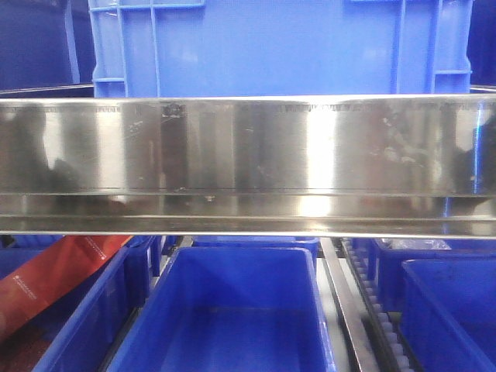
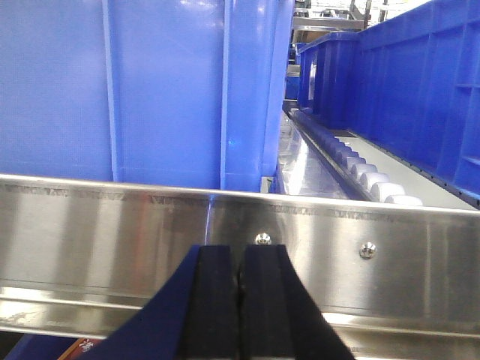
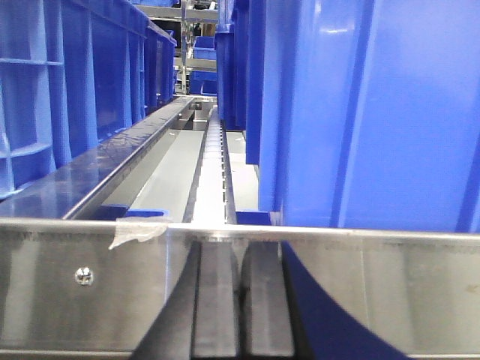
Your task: Place cylindrical capacitor in blue bin on shelf
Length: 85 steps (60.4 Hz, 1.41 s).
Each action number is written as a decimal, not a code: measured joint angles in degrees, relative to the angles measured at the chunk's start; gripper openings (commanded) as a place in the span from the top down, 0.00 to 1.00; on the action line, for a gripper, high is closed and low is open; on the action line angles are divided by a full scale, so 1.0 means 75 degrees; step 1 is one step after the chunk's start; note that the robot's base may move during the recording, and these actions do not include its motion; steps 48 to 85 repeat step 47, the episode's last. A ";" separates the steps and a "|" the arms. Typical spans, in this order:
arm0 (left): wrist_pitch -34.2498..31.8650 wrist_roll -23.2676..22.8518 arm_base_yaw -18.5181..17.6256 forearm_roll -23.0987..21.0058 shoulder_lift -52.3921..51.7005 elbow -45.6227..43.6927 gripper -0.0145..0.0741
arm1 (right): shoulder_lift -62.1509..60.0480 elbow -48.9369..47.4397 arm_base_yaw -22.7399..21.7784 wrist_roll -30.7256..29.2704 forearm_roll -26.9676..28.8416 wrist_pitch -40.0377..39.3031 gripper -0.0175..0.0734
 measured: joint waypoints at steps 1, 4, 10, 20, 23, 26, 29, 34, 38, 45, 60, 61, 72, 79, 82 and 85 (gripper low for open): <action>0.0000 0.0000 0.0000 0.0000 0.0000 0.0000 0.96 | 0.0000 0.0000 0.0000 0.0000 0.0000 0.0000 0.99; 0.0000 0.0000 0.0000 0.0000 0.0000 0.0000 0.96 | 0.0000 0.0000 0.0000 0.0000 -0.0014 0.0000 0.99; 0.0000 0.0000 0.0000 0.0000 0.0000 0.0000 0.96 | 0.0000 0.0000 0.0000 0.0000 -0.0014 0.0000 0.99; 0.0000 0.0000 0.0000 0.0000 0.0000 0.0000 0.96 | 0.0000 0.0000 0.0000 0.0000 -0.0031 0.0000 0.99; 0.0000 0.0000 0.0000 0.0000 0.0000 0.0000 0.96 | 0.0000 0.0000 0.0000 0.0000 -0.0031 0.0000 0.99; 0.0000 0.0000 0.0000 0.0000 0.0000 0.0000 0.96 | 0.0000 0.0000 0.0000 0.0000 -0.0031 0.0000 0.99; 0.0000 0.0000 0.0000 0.0000 0.0000 0.0000 0.96 | 0.0000 0.0000 0.0000 0.0000 -0.0031 0.0000 0.99; 0.0000 0.0000 0.0000 0.0000 0.0000 0.0000 0.96 | 0.0000 0.0000 0.0000 0.0000 -0.0031 0.0000 0.99; 0.0000 0.0000 0.0000 0.0000 0.0000 0.0000 0.96 | 0.0000 0.0000 0.0000 0.0000 -0.0031 0.0000 0.99; 0.0000 0.0000 0.0000 0.0000 0.0000 0.0000 0.96 | 0.0000 0.0000 0.0000 0.0007 -0.0031 0.0000 0.99; 0.0000 0.0000 0.0000 0.0000 0.0000 0.0000 0.96 | 0.0000 0.0000 0.0000 0.0007 -0.0031 0.0000 0.99; 0.0000 0.0000 0.0000 0.0000 0.0000 0.0000 0.96 | 0.0000 0.0000 0.0000 0.0007 -0.0031 0.0000 0.99; 0.0000 0.0000 0.0000 0.0000 0.0000 0.0000 0.96 | 0.0000 0.0000 0.0000 0.0007 -0.0031 0.0000 0.99; 0.0000 0.0000 0.0000 0.0000 0.0000 0.0000 0.96 | 0.0000 0.0000 0.0000 0.0007 -0.0031 0.0000 0.99; 0.0000 0.0000 0.0000 0.0000 0.0000 0.0000 0.96 | 0.0000 0.0000 0.0000 0.0007 -0.0031 0.0000 0.99; 0.0000 0.0000 0.0000 0.0000 0.0000 0.0000 0.96 | 0.0000 0.0000 0.0000 0.0007 -0.0031 0.0000 0.99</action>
